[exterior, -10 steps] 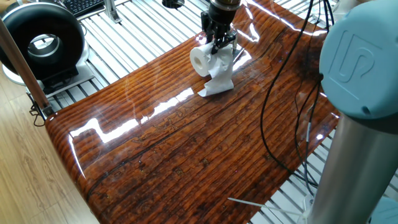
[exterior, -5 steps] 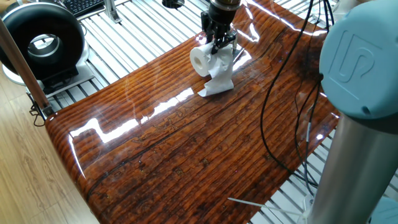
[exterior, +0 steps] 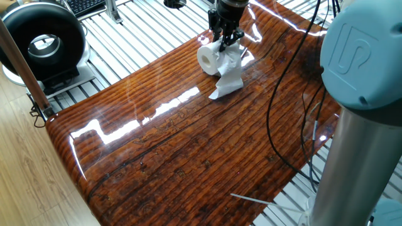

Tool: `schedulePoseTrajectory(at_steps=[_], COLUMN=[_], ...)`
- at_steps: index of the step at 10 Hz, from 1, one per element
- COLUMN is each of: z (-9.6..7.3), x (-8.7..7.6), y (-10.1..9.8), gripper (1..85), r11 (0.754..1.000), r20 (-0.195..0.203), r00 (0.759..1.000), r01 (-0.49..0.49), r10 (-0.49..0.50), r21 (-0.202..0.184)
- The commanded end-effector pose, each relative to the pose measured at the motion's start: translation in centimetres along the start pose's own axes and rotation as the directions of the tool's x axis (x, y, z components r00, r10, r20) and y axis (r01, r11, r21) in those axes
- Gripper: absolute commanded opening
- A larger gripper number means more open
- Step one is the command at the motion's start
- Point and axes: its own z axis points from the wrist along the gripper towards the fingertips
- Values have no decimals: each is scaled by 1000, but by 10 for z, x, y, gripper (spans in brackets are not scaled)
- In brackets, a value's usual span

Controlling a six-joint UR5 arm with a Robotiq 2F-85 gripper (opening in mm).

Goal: Put the toilet paper on its holder

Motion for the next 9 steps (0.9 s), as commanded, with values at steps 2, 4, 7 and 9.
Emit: schedulePoseTrajectory(at_steps=[2,4,7,9], z=[-2,-1,-3,-3], x=[4,9,12,14], y=[-3,-2,1,3], gripper=[10,10,10,10], r11=[998,997,995,995], r20=[-6,-19,-26,-30], r00=[999,997,995,995], r01=[54,74,92,100], r10=[-54,-74,-92,-100], r21=[18,23,28,27])
